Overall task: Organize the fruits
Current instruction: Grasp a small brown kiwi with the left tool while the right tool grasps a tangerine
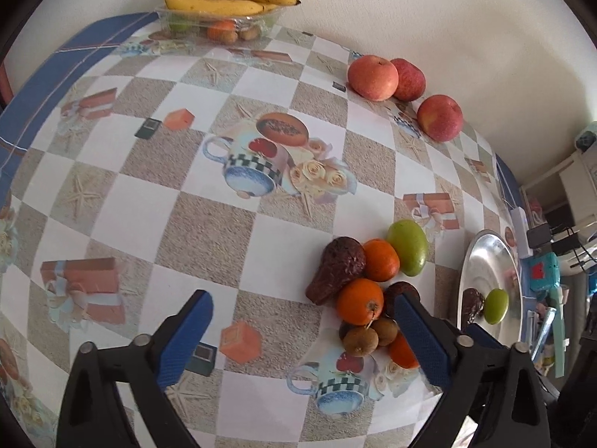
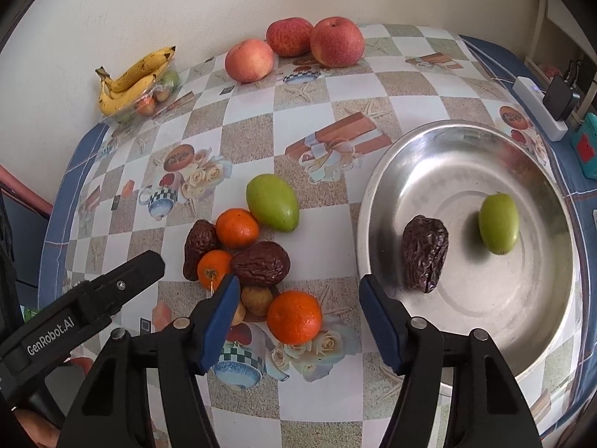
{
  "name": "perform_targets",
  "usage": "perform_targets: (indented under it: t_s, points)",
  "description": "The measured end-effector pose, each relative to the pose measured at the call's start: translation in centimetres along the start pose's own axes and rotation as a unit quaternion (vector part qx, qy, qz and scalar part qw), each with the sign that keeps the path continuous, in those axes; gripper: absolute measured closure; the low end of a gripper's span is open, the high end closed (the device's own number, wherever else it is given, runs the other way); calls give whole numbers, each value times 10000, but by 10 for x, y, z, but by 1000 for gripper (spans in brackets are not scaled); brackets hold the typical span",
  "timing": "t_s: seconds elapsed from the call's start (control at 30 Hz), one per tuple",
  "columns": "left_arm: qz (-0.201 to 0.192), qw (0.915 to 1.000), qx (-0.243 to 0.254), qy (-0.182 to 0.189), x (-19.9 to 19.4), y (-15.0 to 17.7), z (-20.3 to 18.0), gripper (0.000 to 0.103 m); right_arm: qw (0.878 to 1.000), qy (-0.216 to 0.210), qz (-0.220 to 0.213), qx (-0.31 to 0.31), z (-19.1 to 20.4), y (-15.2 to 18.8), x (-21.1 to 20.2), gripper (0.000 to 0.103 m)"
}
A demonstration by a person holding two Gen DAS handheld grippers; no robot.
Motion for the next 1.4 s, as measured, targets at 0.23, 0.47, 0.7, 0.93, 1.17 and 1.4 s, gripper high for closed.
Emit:
perform_targets:
  t_s: [0.23,0.47,0.7,0.93,1.17,1.4]
  points:
    - [428,9986,-51,292,18,9,-8,24,9988,79,399,-279,7,10,19,48]
    - [711,9964,99,446,30,16,-20,46,9968,193,731,-257,1,15,36,50]
    - [866,9941,-8,651,34,20,-21,54,9961,154,818,-299,1,16,39,58]
    - [999,9922,-76,744,38,22,-22,59,9966,172,758,-289,-1,17,35,62]
    - [1154,9870,-325,1072,45,26,-23,73,9963,149,793,-305,-1,17,36,62]
    - [1085,9877,-517,997,41,27,-16,74,9959,70,865,-242,-3,15,41,62]
Point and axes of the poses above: each gripper's, at about its wrist camera, not at the fingertips, and x roughly the way its jaws point, z to its left, y to its underside, the point moved 2 cm from there along x, roughly the way its jaws point, and after that the axes turned 5 degrees about x, right-handed, at the moved point
